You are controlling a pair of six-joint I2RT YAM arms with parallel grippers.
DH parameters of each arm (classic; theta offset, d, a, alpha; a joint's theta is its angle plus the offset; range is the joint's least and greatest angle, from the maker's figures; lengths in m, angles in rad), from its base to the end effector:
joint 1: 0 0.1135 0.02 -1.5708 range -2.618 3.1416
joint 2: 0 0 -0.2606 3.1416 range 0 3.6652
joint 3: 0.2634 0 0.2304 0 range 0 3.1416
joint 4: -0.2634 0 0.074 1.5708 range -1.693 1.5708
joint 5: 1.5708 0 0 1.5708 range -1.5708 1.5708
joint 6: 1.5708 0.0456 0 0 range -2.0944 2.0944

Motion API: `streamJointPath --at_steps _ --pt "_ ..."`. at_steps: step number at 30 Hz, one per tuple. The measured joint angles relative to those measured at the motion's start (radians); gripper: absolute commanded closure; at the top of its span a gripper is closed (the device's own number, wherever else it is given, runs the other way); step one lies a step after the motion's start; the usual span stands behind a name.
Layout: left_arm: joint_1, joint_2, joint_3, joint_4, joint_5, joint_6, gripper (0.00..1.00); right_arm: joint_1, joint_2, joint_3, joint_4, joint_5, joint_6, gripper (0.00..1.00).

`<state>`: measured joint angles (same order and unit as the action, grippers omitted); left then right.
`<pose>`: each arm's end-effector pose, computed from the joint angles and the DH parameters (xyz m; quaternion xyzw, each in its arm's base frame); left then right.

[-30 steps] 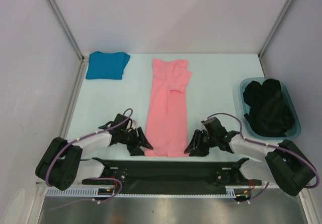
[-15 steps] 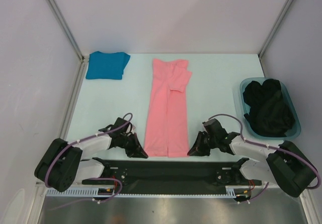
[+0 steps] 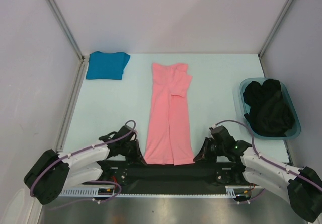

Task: Fold and stack the t-shirts
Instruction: Fold the tshirt

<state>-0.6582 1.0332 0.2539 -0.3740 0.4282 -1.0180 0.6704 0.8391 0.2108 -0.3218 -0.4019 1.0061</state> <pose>0.0943 -0.0968 0.1181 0.1277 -0.9484 0.2896 0.0191 0.0897 0.0939 0.1308 0.0958 0.9301 0.3496 0.0588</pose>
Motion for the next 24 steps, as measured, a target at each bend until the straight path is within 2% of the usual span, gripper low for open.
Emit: streamJointPath --at_steps 4,8,15,20,24 --pt "-0.093 0.024 0.034 -0.055 -0.055 -0.006 1.0 0.002 -0.031 -0.008 -0.038 -0.012 0.009 1.0" --pt "-0.139 0.074 0.172 -0.124 -0.087 0.006 1.0 0.002 -0.02 0.026 -0.085 -0.014 -0.013 1.0" --pt "-0.143 0.233 0.515 -0.261 -0.174 0.116 1.0 -0.005 0.175 0.279 -0.13 -0.015 -0.108 1.0" --pt "-0.088 0.376 0.745 -0.34 -0.214 0.229 1.0 -0.095 0.364 0.516 -0.142 -0.038 -0.198 1.0" --pt "0.037 0.464 0.866 -0.385 -0.219 0.309 0.99 -0.208 0.534 0.697 -0.143 -0.072 -0.277 1.0"
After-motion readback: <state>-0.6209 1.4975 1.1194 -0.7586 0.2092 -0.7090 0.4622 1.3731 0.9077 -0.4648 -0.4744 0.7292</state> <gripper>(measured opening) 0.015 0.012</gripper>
